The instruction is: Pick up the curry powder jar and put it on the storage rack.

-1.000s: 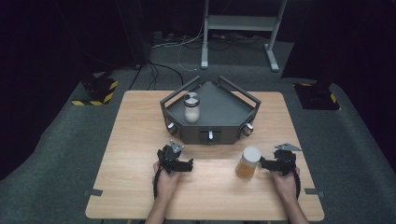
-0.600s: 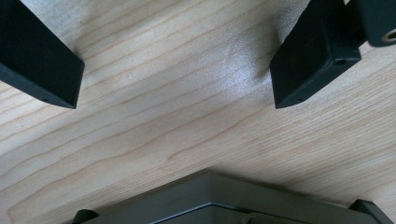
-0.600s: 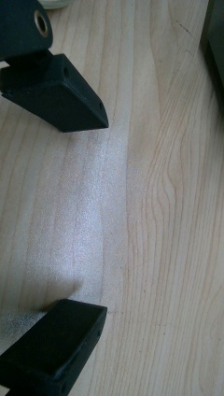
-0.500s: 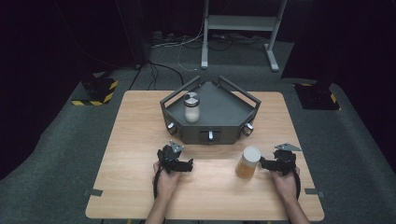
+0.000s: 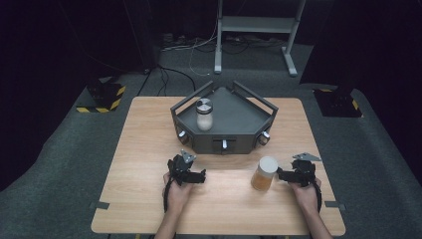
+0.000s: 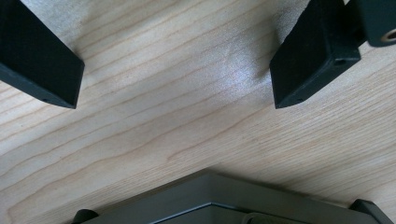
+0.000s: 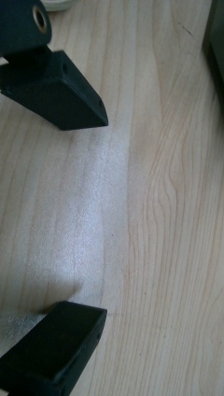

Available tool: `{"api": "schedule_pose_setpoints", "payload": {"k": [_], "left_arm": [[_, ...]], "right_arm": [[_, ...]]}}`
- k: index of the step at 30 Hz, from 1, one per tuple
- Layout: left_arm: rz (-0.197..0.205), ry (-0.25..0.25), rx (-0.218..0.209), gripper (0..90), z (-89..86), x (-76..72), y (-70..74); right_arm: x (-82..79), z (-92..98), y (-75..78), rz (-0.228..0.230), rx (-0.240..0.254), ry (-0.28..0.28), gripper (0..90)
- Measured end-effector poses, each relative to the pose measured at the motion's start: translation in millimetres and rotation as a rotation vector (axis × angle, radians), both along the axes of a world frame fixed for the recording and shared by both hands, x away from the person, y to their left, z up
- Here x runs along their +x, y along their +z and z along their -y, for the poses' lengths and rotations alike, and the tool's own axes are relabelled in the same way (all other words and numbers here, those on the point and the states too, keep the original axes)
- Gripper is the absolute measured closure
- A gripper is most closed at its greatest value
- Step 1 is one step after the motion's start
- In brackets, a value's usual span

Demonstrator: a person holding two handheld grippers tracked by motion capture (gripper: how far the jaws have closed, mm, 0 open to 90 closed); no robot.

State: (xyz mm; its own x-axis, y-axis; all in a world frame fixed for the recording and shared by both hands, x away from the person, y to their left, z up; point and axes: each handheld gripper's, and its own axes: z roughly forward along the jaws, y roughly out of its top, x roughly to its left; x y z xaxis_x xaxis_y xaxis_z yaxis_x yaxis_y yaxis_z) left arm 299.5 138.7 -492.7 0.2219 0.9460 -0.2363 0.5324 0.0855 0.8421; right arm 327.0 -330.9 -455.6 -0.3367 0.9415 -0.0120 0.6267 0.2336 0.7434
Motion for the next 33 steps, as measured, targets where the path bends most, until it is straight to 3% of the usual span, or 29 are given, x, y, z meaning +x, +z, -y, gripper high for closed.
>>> {"api": "schedule_pose_setpoints", "payload": {"k": [7,14,33], "left_arm": [[0.000,0.000,0.000,2.9,0.0,0.0,0.0],[0.001,0.001,0.000,2.9,0.2,-0.1,-0.1],[0.002,0.002,0.000,3.0,0.5,-0.2,-0.3]], "right_arm": [[-1.5,3.3,1.6,-0.011,0.004,0.015,5.7],[-16.1,13.0,5.4,0.005,0.038,0.053,5.5],[-50.7,17.1,11.7,-0.002,0.068,0.209,6.3]]}}
